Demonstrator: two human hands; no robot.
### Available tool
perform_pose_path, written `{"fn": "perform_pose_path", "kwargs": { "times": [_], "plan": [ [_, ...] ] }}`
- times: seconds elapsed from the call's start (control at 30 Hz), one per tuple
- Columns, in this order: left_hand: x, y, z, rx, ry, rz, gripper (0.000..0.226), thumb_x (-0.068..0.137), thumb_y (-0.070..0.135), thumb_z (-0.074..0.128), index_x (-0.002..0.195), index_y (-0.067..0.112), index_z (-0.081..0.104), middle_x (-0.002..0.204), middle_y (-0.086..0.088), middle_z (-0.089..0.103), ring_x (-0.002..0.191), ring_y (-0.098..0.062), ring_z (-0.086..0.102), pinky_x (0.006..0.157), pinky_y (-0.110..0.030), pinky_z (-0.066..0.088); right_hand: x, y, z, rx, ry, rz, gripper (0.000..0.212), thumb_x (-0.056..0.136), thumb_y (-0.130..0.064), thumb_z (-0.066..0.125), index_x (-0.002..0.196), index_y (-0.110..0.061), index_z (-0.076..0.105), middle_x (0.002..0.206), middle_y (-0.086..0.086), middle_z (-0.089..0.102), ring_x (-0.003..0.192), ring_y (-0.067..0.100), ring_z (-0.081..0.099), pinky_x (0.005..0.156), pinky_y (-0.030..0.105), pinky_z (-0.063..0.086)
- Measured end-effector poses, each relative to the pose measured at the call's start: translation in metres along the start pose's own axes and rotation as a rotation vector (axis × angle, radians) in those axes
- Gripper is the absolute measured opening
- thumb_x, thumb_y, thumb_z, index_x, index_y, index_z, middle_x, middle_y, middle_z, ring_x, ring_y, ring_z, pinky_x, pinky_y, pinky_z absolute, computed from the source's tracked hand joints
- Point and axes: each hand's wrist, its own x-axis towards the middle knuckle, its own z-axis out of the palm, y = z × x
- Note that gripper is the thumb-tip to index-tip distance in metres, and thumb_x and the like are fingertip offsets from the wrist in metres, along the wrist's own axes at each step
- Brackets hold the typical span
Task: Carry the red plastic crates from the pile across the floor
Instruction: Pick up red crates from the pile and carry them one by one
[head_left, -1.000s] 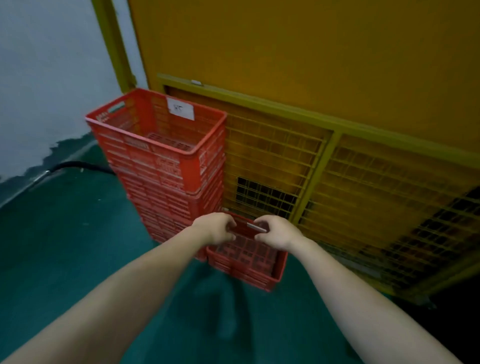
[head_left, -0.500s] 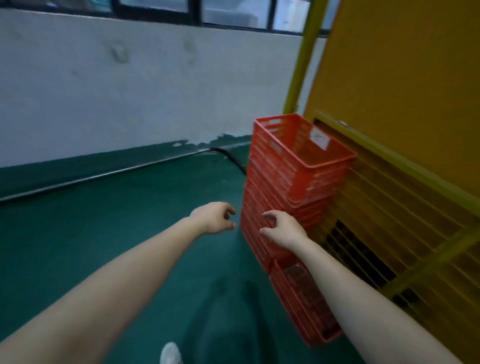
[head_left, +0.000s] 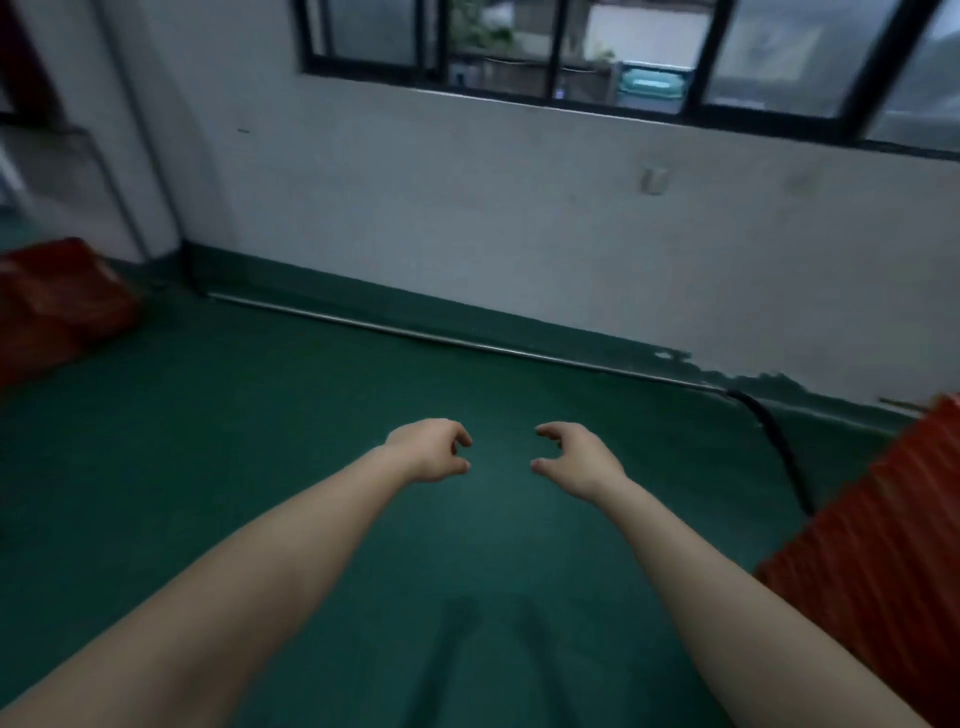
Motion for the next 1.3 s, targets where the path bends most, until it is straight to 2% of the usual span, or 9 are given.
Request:
{"fn": "perform_pose_path", "kwargs": {
  "times": [0.4,0.57,0.73,0.97,1.3],
  "plan": [
    [-0.049,-0.299,-0.114,-0.046,0.149,-0.364,0.044,0.088,0.046,0.060,0.130,0.034,0.054,0.125,0.011,0.062,0.115,-0.012,0.057,0.091,-0.030,0.049,0.131,-0.296,0.146,-0.040,-0.184,-0.389,0.058,0.082,-0.032,0.066,0.138,-0.030,0.049,0.143,-0.005,0.049,0.125,0.017,0.051,0.095,0.037,0.050],
    [-0.070,-0.392,-0.136,-0.096,0.176,-0.484,0.046,0.088,0.046,0.060,0.131,0.033,0.053,0.126,0.010,0.061,0.115,-0.012,0.057,0.091,-0.031,0.050,0.168,-0.386,0.194,-0.075,-0.261,-0.506,0.058,0.083,-0.033,0.066,0.138,-0.029,0.049,0.145,-0.003,0.046,0.127,0.017,0.050,0.098,0.038,0.048],
    [-0.082,-0.478,-0.153,-0.133,0.224,-0.642,0.046,0.088,0.046,0.061,0.131,0.033,0.053,0.126,0.011,0.061,0.116,-0.012,0.056,0.092,-0.031,0.049,0.211,-0.474,0.248,-0.104,-0.350,-0.646,0.059,0.083,-0.030,0.066,0.139,-0.027,0.049,0.146,-0.002,0.045,0.127,0.018,0.050,0.097,0.037,0.048],
    [-0.071,-0.589,-0.190,-0.172,0.305,-0.848,0.048,0.087,0.044,0.061,0.133,0.031,0.053,0.127,0.008,0.061,0.118,-0.014,0.056,0.095,-0.030,0.047,0.297,-0.605,0.323,-0.144,-0.488,-0.866,0.061,0.082,-0.030,0.067,0.140,-0.025,0.048,0.146,-0.001,0.046,0.131,0.018,0.046,0.103,0.035,0.043],
    [-0.080,-0.716,-0.243,-0.288,0.437,-1.133,0.049,0.086,0.044,0.063,0.132,0.032,0.053,0.129,0.008,0.060,0.119,-0.014,0.056,0.095,-0.028,0.046,0.371,-0.781,0.404,-0.222,-0.650,-1.132,0.060,0.083,-0.032,0.066,0.140,-0.026,0.048,0.145,-0.002,0.046,0.131,0.017,0.046,0.103,0.035,0.044]
  ]
}}
